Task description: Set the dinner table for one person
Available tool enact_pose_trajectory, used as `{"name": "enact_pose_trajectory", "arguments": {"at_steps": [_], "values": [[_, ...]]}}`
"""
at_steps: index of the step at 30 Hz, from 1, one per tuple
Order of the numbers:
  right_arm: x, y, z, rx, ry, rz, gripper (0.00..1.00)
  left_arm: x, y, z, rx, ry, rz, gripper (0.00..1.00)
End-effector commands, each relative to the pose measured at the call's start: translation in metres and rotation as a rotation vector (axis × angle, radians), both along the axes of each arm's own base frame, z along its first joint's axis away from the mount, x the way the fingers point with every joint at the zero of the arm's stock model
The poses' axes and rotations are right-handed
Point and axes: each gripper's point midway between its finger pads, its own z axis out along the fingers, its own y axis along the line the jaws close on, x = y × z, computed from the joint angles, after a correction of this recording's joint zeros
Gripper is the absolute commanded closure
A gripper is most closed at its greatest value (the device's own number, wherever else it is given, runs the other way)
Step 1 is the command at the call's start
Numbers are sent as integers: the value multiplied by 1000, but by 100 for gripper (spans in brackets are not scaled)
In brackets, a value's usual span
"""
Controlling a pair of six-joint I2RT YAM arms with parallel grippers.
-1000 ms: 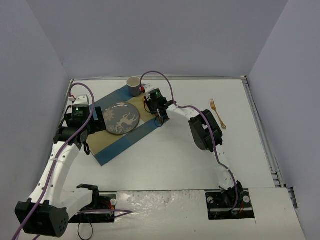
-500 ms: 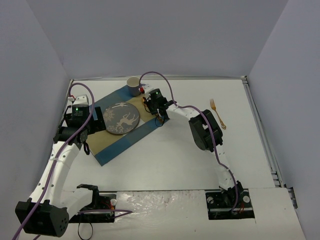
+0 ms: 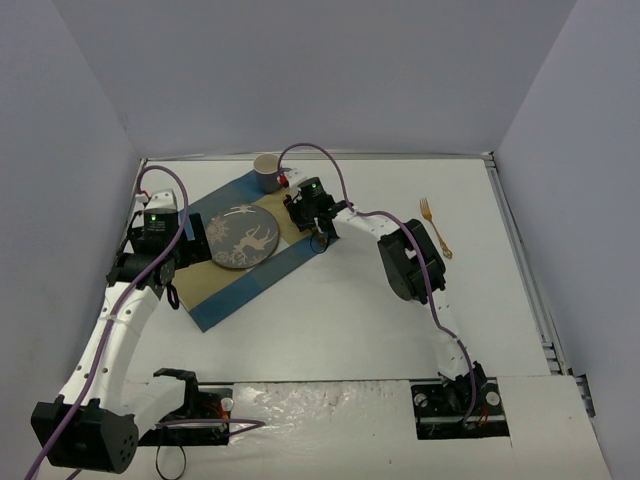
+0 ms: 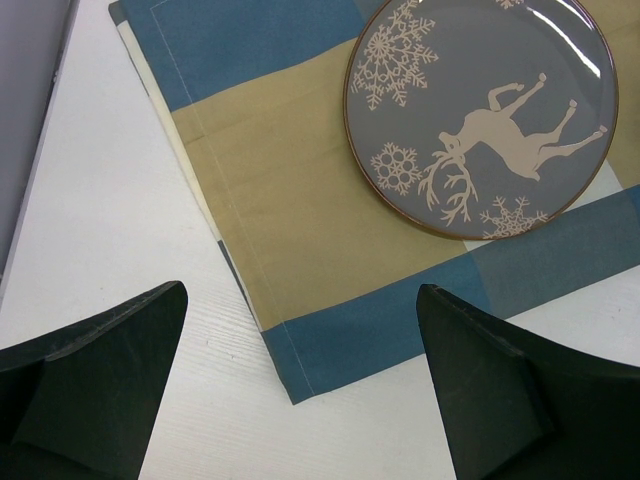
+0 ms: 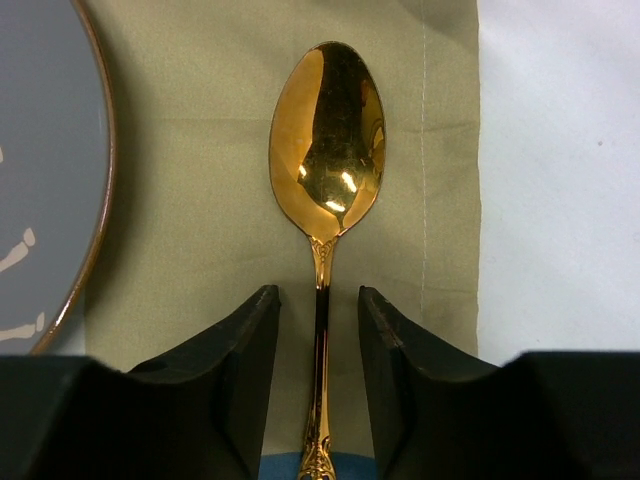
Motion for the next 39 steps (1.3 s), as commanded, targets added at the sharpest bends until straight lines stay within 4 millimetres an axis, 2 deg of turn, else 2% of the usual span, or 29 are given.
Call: {"name": "enact_pose_trajectory", "arguments": {"at_steps": [1, 3, 4, 6, 8, 13, 15, 17, 20, 24, 32, 36, 38, 39], "values": [[11, 12, 86, 112, -114, -4, 60, 11, 1, 14, -6, -57, 6, 3], [11, 3, 104, 117, -139, -26, 57, 11, 1, 15, -9, -59, 6, 3], [11, -2, 124, 130, -164, -34, 55, 10, 1, 15, -9, -59, 5, 3], [8, -20, 139, 135, -175, -58, 53, 10, 1, 15, -10, -59, 4, 3], [6, -48, 150, 149, -165, -102, 53, 10, 1, 16, -12, -61, 4, 3], [-9, -135, 151, 144, -105, -238, 50, 9, 1, 17, -16, -66, 4, 3], [-17, -185, 128, 110, -51, -337, 50, 9, 2, 19, -17, -72, 6, 3], [-26, -218, 119, 102, -20, -413, 50, 8, 2, 20, -17, -76, 8, 3], [-43, -276, 90, 92, 62, -572, 50, 8, 3, 22, -15, -80, 13, 3], [-52, -321, 71, 83, 108, -697, 50, 7, 3, 22, -19, -78, 12, 3], [-42, -366, 42, 33, 155, -798, 51, 6, 3, 20, -19, -75, 14, 3], [-35, -371, 33, 2, 162, -769, 54, 6, 3, 20, -21, -74, 12, 3], [-31, -382, 26, 5, 176, -780, 55, 6, 3, 20, -21, -76, 11, 3], [-29, -381, 26, 15, 179, -766, 55, 6, 3, 20, -20, -76, 11, 3]]}}
